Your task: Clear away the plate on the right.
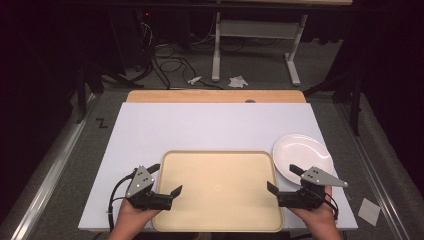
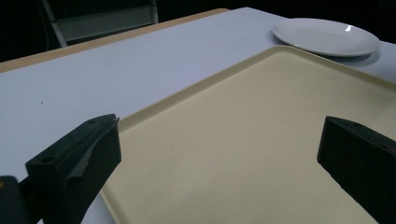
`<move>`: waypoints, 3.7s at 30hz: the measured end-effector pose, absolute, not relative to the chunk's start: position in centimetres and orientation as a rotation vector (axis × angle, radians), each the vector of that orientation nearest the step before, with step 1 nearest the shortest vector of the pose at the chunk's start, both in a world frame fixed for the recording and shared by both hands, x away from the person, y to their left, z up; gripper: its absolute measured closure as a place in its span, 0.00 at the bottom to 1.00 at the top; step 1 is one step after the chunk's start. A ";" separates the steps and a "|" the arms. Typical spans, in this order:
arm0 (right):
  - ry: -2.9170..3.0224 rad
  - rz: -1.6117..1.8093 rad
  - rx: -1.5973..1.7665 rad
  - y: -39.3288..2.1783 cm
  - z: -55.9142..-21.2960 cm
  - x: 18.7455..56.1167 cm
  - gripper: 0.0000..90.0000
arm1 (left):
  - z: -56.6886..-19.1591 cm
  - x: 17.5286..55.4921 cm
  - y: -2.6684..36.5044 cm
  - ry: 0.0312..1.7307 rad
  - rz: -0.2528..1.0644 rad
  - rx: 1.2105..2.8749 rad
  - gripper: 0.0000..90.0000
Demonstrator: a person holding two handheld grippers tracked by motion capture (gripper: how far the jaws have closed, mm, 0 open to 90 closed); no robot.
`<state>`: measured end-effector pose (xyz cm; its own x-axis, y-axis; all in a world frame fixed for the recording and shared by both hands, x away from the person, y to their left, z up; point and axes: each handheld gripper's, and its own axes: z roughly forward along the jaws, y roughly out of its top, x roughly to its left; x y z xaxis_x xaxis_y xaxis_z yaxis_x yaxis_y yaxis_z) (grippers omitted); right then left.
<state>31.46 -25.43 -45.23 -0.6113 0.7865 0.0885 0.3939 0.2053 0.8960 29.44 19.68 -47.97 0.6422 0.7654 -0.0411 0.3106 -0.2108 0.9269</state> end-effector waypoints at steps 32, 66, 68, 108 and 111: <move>2.047 1.419 1.117 -26.3 -45.0 31.5 0.00 | -47.7 29.6 20.5 0.866 0.526 1.740 0.01; 1.937 1.394 1.176 -28.9 -44.5 31.3 0.00 | -47.1 29.7 21.9 0.895 0.557 1.671 0.14; 1.924 1.381 1.198 -29.5 -44.6 31.3 0.00 | -47.2 29.8 21.9 0.906 0.560 1.670 0.12; 1.781 1.308 1.507 -35.6 -46.1 31.5 0.00 | -47.4 30.9 21.7 0.927 0.572 1.665 0.00; 1.774 1.313 1.534 -35.8 -46.3 31.5 0.00 | -47.5 30.9 21.6 0.926 0.567 1.667 0.00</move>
<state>31.51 -35.83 -46.27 -0.2805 0.9293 0.2401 0.5008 -0.0717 0.8626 30.90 21.64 -47.47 0.5808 0.8091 -0.0894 0.2884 -0.1019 0.9521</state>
